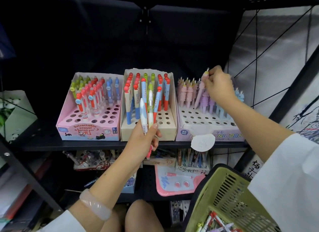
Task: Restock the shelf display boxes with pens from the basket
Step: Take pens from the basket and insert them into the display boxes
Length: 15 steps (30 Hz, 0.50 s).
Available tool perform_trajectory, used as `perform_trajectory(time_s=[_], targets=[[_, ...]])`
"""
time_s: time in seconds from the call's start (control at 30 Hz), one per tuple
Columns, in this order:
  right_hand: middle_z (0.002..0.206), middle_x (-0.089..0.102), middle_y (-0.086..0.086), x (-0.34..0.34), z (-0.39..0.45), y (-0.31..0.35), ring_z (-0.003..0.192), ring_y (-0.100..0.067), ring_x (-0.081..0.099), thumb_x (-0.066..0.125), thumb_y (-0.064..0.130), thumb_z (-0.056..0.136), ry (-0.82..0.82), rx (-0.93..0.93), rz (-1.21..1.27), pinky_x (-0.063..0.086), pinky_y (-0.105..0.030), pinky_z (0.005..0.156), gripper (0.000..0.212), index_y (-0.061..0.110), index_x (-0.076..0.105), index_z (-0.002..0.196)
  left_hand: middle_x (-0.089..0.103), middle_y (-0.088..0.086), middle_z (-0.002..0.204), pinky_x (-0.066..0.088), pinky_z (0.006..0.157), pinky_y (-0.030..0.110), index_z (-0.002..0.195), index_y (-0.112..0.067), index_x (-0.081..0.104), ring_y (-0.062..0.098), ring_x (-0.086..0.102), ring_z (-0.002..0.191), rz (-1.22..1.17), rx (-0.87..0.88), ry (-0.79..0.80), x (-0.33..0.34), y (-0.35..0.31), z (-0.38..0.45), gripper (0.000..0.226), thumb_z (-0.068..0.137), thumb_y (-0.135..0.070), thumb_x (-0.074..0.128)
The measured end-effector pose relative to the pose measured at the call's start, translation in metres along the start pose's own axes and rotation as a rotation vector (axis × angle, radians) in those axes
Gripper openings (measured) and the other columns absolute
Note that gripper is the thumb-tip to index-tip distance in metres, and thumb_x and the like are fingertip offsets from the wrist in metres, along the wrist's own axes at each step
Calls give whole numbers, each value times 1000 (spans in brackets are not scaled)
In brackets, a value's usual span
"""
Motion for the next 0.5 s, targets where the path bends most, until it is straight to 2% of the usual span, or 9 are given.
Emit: perform_trajectory(time_s=[0.1, 0.17, 0.27, 0.4, 0.5], targets=[[83, 61, -16, 9, -1, -4, 76, -29, 58, 50, 18, 95, 67, 3, -42, 46, -33, 66, 24, 0, 48, 110, 58, -10, 64, 39, 41, 17, 100, -21, 51, 5, 47, 47, 7, -7, 5, 0, 1, 0, 9, 98, -24, 43], [97, 62, -18, 13, 0, -4, 91, -32, 57, 55, 21, 92, 54, -34, -122, 46, -38, 78, 29, 0, 52, 112, 58, -10, 64, 37, 39, 18, 102, -19, 50, 5, 47, 47, 25, -14, 8, -1, 0, 0, 11, 98, -25, 43], [121, 52, -21, 12, 8, -5, 113, -37, 44, 59, 27, 89, -5, -93, -313, 36, -41, 91, 35, 3, 58, 113, 57, -12, 57, 34, 36, 16, 100, -14, 50, 3, 46, 45, 46, -21, 11, -2, -1, -2, 15, 98, -27, 42], [128, 46, -20, 17, 10, -10, 119, -37, 40, 56, 31, 90, 90, -13, -358, 34, -42, 97, 37, 5, 59, 116, 59, -10, 62, 32, 33, 17, 100, -22, 52, 6, 46, 45, 23, -27, 2, -1, -2, -5, 11, 98, -27, 43], [130, 45, -18, 23, 5, -12, 122, -36, 37, 53, 28, 92, 172, -19, -456, 30, -42, 100, 34, 8, 60, 118, 57, 0, 67, 31, 33, 18, 92, -24, 53, 8, 46, 45, 33, -38, -13, -3, -1, -6, 13, 98, -30, 43]])
Point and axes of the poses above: each hand's wrist, its own z-axis towards the middle knuckle, its own x-axis out of the palm, y = z × x, the point moved 3 cm from there along z, towards the middle knuckle
